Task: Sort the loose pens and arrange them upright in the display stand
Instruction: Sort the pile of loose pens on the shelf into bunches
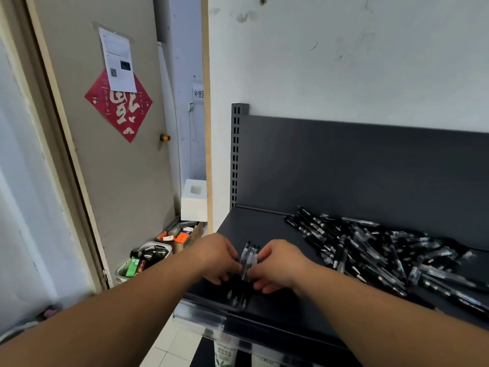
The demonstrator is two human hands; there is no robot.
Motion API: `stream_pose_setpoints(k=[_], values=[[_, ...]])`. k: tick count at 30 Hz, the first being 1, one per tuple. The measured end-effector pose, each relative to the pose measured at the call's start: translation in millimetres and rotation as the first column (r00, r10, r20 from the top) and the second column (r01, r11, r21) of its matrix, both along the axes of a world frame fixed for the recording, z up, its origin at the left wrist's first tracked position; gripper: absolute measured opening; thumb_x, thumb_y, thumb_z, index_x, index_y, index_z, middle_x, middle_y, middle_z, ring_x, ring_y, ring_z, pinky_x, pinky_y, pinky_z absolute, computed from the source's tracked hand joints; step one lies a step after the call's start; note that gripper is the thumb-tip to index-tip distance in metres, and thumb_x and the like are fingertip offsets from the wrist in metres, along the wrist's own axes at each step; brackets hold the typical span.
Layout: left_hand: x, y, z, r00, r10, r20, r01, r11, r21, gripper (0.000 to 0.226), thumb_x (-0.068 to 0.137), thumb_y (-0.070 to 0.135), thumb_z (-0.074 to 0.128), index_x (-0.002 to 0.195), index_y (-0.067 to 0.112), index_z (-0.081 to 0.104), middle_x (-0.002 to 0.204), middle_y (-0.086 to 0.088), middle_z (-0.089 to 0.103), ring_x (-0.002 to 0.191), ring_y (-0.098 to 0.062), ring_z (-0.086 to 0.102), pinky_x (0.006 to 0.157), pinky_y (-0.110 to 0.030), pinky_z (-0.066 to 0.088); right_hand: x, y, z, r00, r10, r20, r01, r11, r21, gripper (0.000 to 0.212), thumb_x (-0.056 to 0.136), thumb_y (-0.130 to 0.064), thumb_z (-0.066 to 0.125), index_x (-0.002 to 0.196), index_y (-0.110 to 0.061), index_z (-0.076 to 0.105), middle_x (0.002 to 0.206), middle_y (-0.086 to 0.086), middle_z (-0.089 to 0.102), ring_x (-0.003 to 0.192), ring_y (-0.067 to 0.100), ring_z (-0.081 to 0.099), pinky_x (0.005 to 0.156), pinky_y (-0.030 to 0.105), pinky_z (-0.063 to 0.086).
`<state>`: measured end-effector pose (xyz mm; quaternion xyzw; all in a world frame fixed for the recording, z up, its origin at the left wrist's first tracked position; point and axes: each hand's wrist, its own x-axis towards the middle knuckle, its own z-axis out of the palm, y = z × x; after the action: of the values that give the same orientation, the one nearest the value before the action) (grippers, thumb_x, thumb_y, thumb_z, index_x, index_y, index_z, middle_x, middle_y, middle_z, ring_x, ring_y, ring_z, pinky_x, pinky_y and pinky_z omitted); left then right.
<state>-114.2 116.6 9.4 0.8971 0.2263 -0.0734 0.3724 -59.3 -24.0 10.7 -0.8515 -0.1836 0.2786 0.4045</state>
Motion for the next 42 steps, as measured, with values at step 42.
stream_pose_setpoints(k=[42], values=[[116,-226,18,0.809,-0.530,0.254,0.306,0.750,0.587,0.032,0.085,0.048,0.063,0.113,0.032,0.063,0.115,0.007,0.058,0.107,-0.014,0.056,0.092,-0.034,0.048,107,-265,13,0.652,0.343,0.676,0.059,0.866,-0.496,0.040,0.088,-0.019,0.057,0.124,-0.034,0.060,0.133,-0.009,0.054,0.126,0.015,0.046,0.106,0.036,0.039]])
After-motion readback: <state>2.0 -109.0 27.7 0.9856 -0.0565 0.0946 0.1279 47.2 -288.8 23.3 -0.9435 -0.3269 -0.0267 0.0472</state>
